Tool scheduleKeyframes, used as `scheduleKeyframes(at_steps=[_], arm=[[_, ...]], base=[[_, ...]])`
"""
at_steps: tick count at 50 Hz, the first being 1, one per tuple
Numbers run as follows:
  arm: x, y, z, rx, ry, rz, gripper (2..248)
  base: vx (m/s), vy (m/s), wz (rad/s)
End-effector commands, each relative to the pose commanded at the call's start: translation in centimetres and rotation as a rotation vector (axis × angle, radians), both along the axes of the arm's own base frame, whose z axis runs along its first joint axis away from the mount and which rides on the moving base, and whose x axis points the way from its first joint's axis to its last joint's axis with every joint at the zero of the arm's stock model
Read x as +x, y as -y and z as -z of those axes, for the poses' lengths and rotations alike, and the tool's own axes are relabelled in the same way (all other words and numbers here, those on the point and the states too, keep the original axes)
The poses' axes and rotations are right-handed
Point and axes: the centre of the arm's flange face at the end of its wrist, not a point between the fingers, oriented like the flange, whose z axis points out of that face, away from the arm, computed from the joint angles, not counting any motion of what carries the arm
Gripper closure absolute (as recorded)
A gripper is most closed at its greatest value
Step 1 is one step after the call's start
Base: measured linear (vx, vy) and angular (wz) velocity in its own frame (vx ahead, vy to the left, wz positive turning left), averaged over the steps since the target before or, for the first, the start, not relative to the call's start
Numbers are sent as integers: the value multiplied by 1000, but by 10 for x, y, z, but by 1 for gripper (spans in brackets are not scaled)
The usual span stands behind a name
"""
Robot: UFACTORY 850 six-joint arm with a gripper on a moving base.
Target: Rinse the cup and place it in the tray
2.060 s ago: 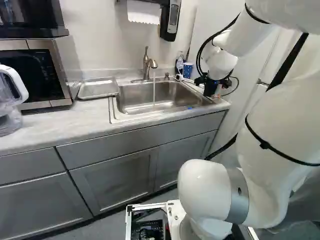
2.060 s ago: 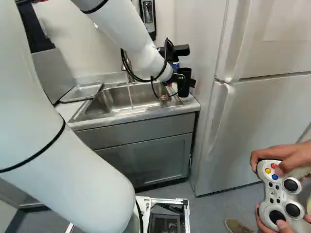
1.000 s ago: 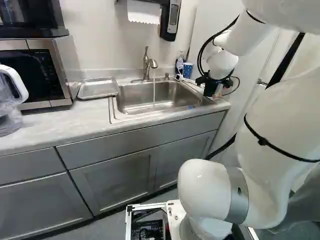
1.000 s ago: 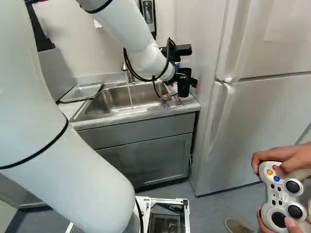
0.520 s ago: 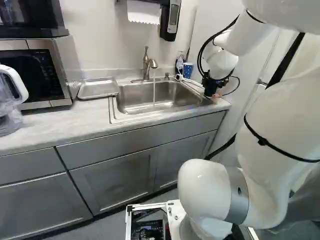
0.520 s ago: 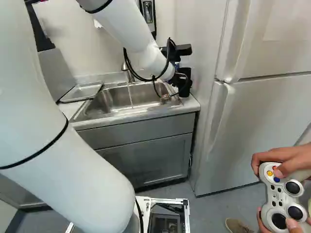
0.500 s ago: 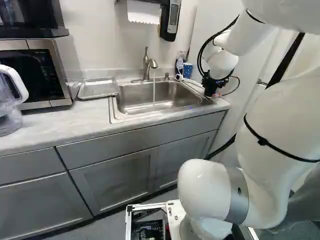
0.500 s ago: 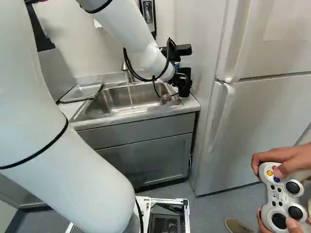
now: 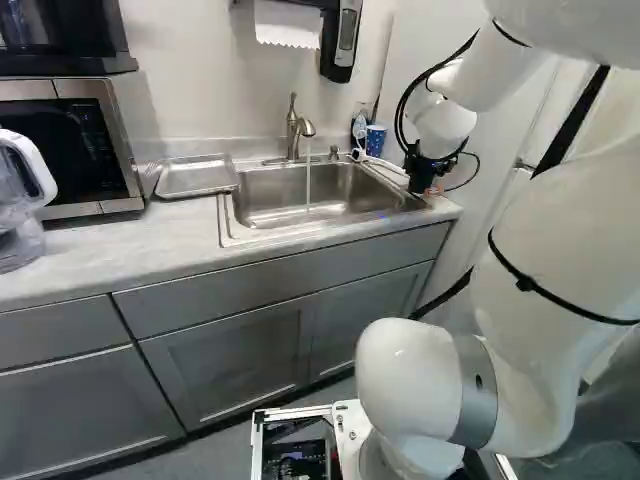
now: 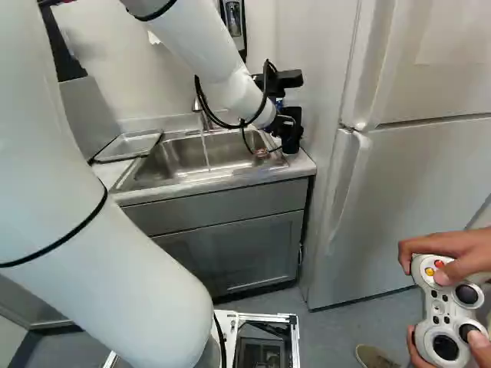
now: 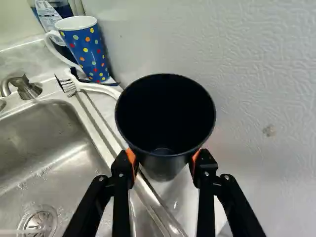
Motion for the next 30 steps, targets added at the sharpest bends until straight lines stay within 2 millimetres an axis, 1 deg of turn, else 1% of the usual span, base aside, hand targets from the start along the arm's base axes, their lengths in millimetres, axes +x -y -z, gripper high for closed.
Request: scheduleKeyframes(at_steps=[16, 30], arm=[[-4, -3, -17, -13, 34, -3, 129], [-9, -12, -32, -24, 66, -18, 129]], base=[[0, 0, 0], [0, 0, 0]])
